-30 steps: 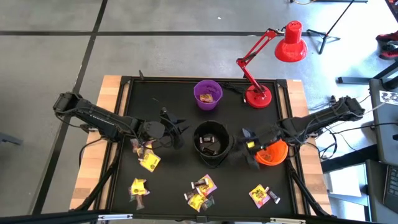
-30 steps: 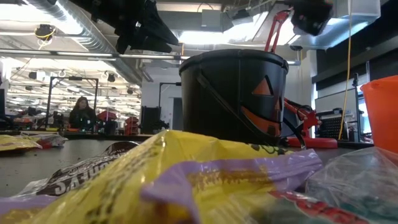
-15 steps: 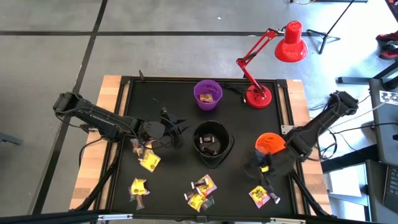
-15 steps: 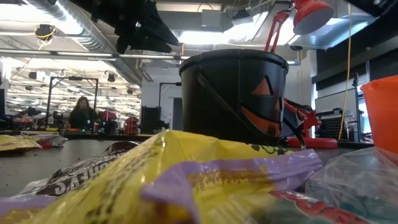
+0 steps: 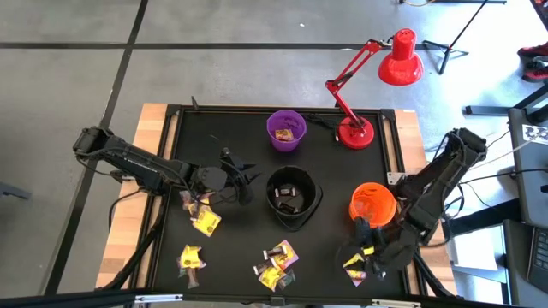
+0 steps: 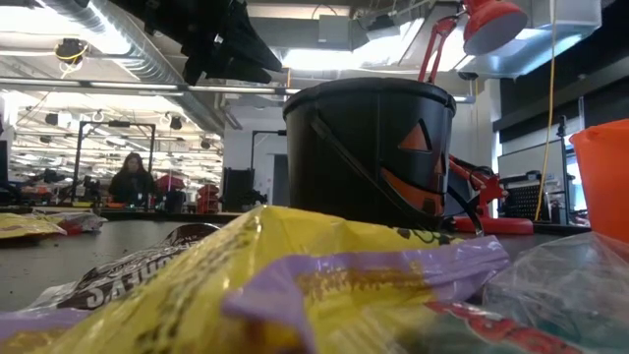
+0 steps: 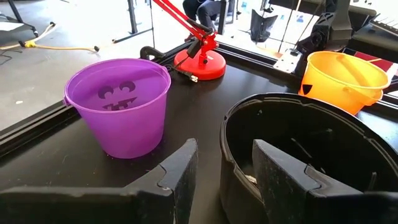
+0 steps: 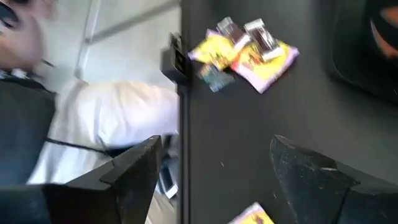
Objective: Sort candy
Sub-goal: Put the yellow candy into the purple bucket
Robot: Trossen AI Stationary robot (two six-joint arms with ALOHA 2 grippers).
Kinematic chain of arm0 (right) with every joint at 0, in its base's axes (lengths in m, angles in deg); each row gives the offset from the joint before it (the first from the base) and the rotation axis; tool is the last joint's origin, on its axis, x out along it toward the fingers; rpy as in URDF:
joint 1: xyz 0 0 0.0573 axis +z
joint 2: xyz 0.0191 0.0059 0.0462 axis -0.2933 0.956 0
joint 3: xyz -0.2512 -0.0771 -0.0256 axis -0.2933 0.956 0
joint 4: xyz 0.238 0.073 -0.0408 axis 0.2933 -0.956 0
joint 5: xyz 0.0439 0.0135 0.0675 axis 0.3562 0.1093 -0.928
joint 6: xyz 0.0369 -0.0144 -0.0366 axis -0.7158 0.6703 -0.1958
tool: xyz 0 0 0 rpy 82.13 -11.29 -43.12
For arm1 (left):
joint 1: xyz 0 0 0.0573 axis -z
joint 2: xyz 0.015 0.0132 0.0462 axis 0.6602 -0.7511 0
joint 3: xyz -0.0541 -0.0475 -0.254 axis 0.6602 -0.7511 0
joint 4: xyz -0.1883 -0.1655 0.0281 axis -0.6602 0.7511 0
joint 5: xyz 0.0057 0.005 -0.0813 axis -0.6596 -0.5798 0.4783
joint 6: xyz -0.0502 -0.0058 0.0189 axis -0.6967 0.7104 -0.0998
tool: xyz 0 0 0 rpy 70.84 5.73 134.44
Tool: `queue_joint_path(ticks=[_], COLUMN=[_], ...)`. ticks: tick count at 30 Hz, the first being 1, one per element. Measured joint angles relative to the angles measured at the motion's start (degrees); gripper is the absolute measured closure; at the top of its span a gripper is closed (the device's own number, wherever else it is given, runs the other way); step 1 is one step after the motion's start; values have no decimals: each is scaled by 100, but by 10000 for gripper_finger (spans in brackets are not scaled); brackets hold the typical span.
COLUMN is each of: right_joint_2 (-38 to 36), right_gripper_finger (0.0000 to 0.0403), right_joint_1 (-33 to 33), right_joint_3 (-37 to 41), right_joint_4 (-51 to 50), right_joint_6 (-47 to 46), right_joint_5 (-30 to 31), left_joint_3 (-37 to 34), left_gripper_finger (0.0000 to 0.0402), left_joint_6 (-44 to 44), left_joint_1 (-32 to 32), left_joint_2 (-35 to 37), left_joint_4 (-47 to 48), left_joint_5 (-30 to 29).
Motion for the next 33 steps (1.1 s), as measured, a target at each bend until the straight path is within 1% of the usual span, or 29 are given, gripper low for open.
queue_joint_path(ticks=[2,5,9,13,18,25,29,33], right_joint_2=[249,560,824,1047,1415,2020,2306,2543], right_gripper_finger=[107,107,107,107,107,107,107,107], right_joint_1=[-2,-15,-15,-10,114,258,267,262], right_joint_3=[-279,-540,-563,-560,-556,-556,-554,-554], right_joint_4=[-369,-791,-1035,-1398,-1444,-1465,-1478,-1491], right_joint_6=[-115,-420,-1047,-1535,-2071,-2314,-2310,-2289], right_joint_5=[-172,-594,-1119,-1436,-1510,-2277,-2257,-1973], left_joint_3=[0,0,0,0,0,0,0,0], left_gripper_finger=[257,257,257,257,257,257,257,257], left_joint_6=[0,-7,-11,-17,-17,-17,-15,-15], left_joint_1=[0,0,0,0,0,0,1,0], left_joint_2=[0,0,0,0,0,0,0,0], left_joint_4=[0,0,0,0,0,9,12,17], left_joint_5=[2,2,71,116,126,133,133,133])
